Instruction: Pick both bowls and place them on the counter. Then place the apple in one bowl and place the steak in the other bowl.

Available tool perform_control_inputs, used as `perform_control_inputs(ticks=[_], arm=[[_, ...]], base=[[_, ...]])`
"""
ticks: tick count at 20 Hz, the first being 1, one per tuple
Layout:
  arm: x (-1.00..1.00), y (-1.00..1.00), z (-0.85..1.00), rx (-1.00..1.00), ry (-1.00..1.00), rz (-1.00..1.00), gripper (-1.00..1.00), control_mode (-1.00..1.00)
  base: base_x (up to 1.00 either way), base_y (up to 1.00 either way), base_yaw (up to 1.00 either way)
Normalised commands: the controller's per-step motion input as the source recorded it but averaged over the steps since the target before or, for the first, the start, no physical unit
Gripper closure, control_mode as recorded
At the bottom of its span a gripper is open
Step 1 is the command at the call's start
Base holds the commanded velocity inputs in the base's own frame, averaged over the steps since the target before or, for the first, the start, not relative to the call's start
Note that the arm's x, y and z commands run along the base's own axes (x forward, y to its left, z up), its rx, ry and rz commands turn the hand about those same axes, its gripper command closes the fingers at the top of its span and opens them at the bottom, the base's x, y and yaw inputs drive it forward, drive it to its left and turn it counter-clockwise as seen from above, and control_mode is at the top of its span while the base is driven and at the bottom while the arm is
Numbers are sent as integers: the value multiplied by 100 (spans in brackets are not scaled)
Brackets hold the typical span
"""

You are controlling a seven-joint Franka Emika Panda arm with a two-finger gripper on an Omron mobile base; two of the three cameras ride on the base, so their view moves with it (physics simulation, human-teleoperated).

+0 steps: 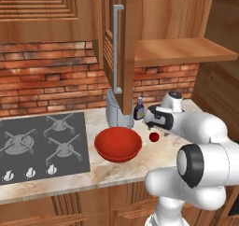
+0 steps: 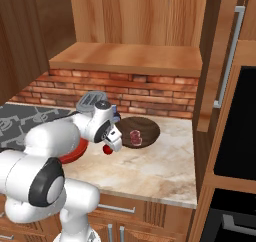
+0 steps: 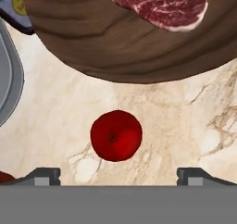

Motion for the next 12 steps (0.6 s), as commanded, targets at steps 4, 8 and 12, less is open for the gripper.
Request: perform_control_inputs(ticks=[4,8,12], arm=[[7,-2,-11,0,1,-2,-100,-100],[0,0,-17,0,2,-1,-100,-100],[6,0,-22,0,0,0,-100,-100]], base=[[0,0,0],[0,0,0],[0,0,0]])
